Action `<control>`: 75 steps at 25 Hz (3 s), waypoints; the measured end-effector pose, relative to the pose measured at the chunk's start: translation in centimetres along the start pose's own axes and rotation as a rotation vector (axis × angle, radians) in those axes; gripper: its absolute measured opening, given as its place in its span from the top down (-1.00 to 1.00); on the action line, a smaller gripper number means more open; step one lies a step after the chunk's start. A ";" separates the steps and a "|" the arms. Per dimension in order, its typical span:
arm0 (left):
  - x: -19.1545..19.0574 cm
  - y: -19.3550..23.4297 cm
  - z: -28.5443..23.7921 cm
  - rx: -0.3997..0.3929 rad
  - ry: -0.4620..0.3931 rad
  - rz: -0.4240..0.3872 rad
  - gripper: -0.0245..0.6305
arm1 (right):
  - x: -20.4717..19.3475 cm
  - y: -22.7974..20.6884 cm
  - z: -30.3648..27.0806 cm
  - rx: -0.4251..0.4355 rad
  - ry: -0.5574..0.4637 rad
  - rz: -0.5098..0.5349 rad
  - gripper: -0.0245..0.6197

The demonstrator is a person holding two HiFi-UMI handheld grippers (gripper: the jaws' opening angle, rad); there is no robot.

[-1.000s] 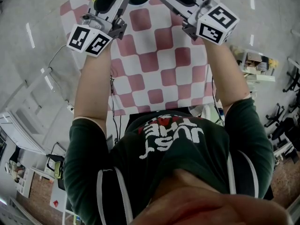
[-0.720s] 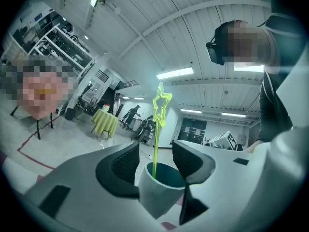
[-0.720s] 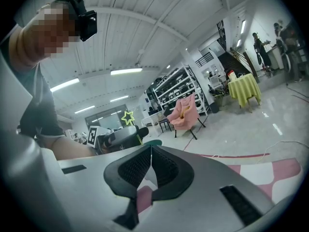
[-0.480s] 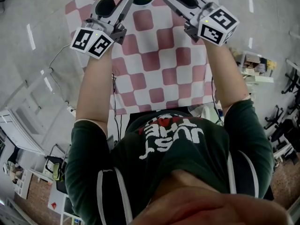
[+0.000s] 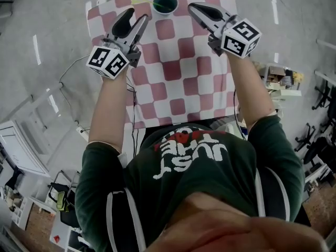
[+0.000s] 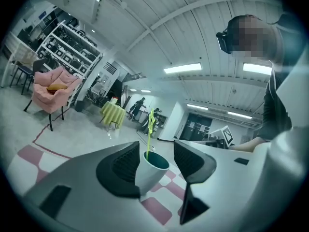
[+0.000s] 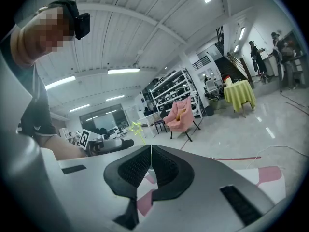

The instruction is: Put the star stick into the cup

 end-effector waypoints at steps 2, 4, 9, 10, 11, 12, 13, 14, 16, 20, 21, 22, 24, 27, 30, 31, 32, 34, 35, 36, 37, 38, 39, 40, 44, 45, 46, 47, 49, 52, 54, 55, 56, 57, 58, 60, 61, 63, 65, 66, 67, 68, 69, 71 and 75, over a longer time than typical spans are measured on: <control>0.3 -0.7 1.1 -0.010 0.006 0.007 0.24 | 0.6 0.8 0.4 -0.005 -0.001 0.003 0.81; 0.9 -1.5 2.2 -0.021 0.008 0.012 0.24 | 1.3 1.7 0.9 -0.012 0.000 0.004 0.81; 3.4 -3.2 5.4 -0.045 -0.008 0.008 0.25 | 3.1 4.0 2.2 -0.037 -0.002 0.002 0.81; 3.8 -3.6 6.2 -0.049 -0.011 0.009 0.25 | 3.4 4.6 2.4 -0.042 -0.001 0.000 0.81; 4.2 -3.8 6.9 -0.052 -0.012 0.010 0.26 | 3.7 5.2 2.6 -0.047 0.000 -0.001 0.81; 4.5 -4.0 7.7 -0.054 -0.013 0.010 0.28 | 3.9 5.8 2.8 -0.053 0.002 -0.001 0.81; 4.9 -4.3 8.5 -0.056 -0.015 0.008 0.32 | 4.2 6.5 2.9 -0.059 0.004 0.000 0.81; 5.4 -4.4 9.4 -0.061 -0.019 0.006 0.36 | 4.5 7.2 3.0 -0.064 0.007 0.001 0.81; 6.1 -4.8 11.2 -0.076 -0.030 0.005 0.48 | 5.0 8.6 3.1 -0.075 0.010 0.001 0.81; 7.3 -5.6 15.2 -0.112 -0.052 0.006 0.72 | 5.9 11.9 3.4 -0.101 0.012 -0.001 0.81; 7.6 -5.8 16.2 -0.122 -0.055 0.005 0.78 | 6.3 12.8 3.5 -0.107 0.011 -0.001 0.81; 7.9 -6.0 17.2 -0.132 -0.057 0.002 0.83 | 6.6 13.7 3.6 -0.112 0.007 -0.002 0.81; 8.5 -6.6 19.0 -0.155 -0.058 -0.007 0.87 | 7.5 15.4 3.9 -0.121 -0.003 -0.003 0.81; 9.8 -7.7 21.9 -0.181 -0.060 -0.031 0.89 | 8.8 18.1 4.4 -0.130 -0.019 0.003 0.81; 11.1 -8.7 25.0 -0.185 -0.056 -0.057 0.89 | 10.0 20.9 5.2 -0.128 -0.033 0.012 0.81; 11.5 -9.0 26.0 -0.184 -0.058 -0.058 0.89 | 10.3 21.7 5.5 -0.125 -0.035 0.014 0.81; 11.9 -9.4 26.8 -0.183 -0.060 -0.057 0.89 | 10.6 22.4 5.9 -0.123 -0.038 0.016 0.81; 12.4 -10.4 28.2 -0.179 -0.062 -0.054 0.89 | 11.3 23.5 6.9 -0.119 -0.044 0.024 0.81; 12.6 -11.0 28.7 -0.177 -0.061 -0.051 0.89 | 11.5 24.0 7.5 -0.118 -0.047 0.029 0.81; 12.6 -11.7 29.1 -0.174 -0.060 -0.048 0.89 | 11.6 24.6 8.2 -0.115 -0.049 0.034 0.81; 12.6 -12.6 29.4 -0.171 -0.057 -0.044 0.89 | 11.8 25.1 9.0 -0.111 -0.052 0.039 0.81; 12.6 -13.5 29.6 -0.167 -0.052 -0.042 0.89 | 11.8 25.6 9.8 -0.107 -0.054 0.045 0.81; 12.6 -14.5 29.7 -0.164 -0.047 -0.039 0.89 | 11.9 26.1 10.5 -0.103 -0.055 0.051 0.81; 12.5 -15.5 29.7 -0.160 -0.040 -0.037 0.89 | 11.8 26.6 11.3 -0.099 -0.054 0.058 0.81; 12.3 -20.8 29.1 -0.149 -0.026 -0.037 0.89 | 11.0 28.4 15.4 -0.080 -0.050 0.082 0.81; 12.3 -22.4 28.7 -0.147 -0.027 -0.045 0.89 | 10.7 28.7 16.6 -0.071 -0.053 0.085 0.81; 12.2 -24.0 28.3 -0.144 -0.028 -0.054 0.89 | 10.4 29.0 17.7 -0.060 -0.057 0.087 0.81; 12.0 -25.5 27.9 -0.138 -0.029 -0.060 0.89 | 10.0 29.3 18.9 -0.047 -0.060 0.088 0.81; 11.5 -28.6 26.8 -0.129 -0.034 -0.063 0.89 | 8.9 29.8 21.2 -0.024 -0.053 0.095 0.81; 10.4 -33.2 25.1 -0.126 -0.036 -0.058 0.89 | 7.0 30.6 24.8 0.007 -0.032 0.121 0.81; 9.5 -35.6 24.1 -0.116 -0.037 -0.049 0.89 | 5.8 30.7 26.9 0.029 -0.031 0.128 0.81; 9.1 -36.7 23.8 -0.109 -0.035 -0.044 0.89 | 5.3 30.7 27.8 0.042 -0.035 0.128 0.82; 8.7 -37.7 23.5 -0.103 -0.031 -0.040 0.89 | 4.9 30.7 28.7 0.055 -0.039 0.127 0.82; 8.4 -38.5 23.3 -0.098 -0.026 -0.041 0.89 | 4.6 30.8 29.4 0.066 -0.043 0.127 0.82; 8.2 -39.3 23.2 -0.094 -0.023 -0.044 0.89 | 4.3 30.9 30.0 0.077 -0.045 0.128 0.82; 8.1 -40.3 23.3 -0.082 -0.020 -0.057 0.89 | 3.9 31.3 30.6 0.098 -0.048 0.129 0.82; 8.2 -40.7 23.6 -0.075 -0.019 -0.071 0.89 | 3.8 31.6 30.7 0.106 -0.049 0.130 0.82; 8.7 -41.2 24.1 -0.067 -0.016 -0.107 0.89 | 3.8 32.2 30.8 0.112 -0.050 0.141 0.81; 9.4 -41.3 24.6 -0.073 -0.022 -0.132 0.89 | 4.2 32.9 30.7 0.107 -0.055 0.161 0.82; 9.7 -41.3 24.9 -0.081 -0.028 -0.139 0.89 | 4.4 33.2 30.6 0.103 -0.058 0.173 0.82; 10.0 -41.1 25.2 -0.089 -0.032 -0.146 0.89 | 4.7 33.6 30.4 0.098 -0.063 0.185 0.82; 10.2 -40.9 25.4 -0.096 -0.034 -0.154 0.89 | 5.0 33.9 30.2 0.091 -0.068 0.194 0.82; 10.3 -40.6 25.7 -0.103 -0.034 -0.160 0.89 | 5.2 34.1 29.9 0.084 -0.074 0.199 0.82; 10.3 -39.8 26.6 -0.108 -0.029 -0.165 0.89 | 5.6 34.6 29.2 0.069 -0.087 0.197 0.82; 10.0 -37.9 28.9 -0.118 -0.019 -0.173 0.89 | 5.5 36.2 27.5 0.052 -0.091 0.205 0.82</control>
Point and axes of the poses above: the fingertips, and each gripper's own axes: z backward along the fingers, y to its left, x out of its top, the point moved 2 cm from there along z, backward along the fingers, and after that the axes turned 14 degrees about y, right-handed, at the moved point
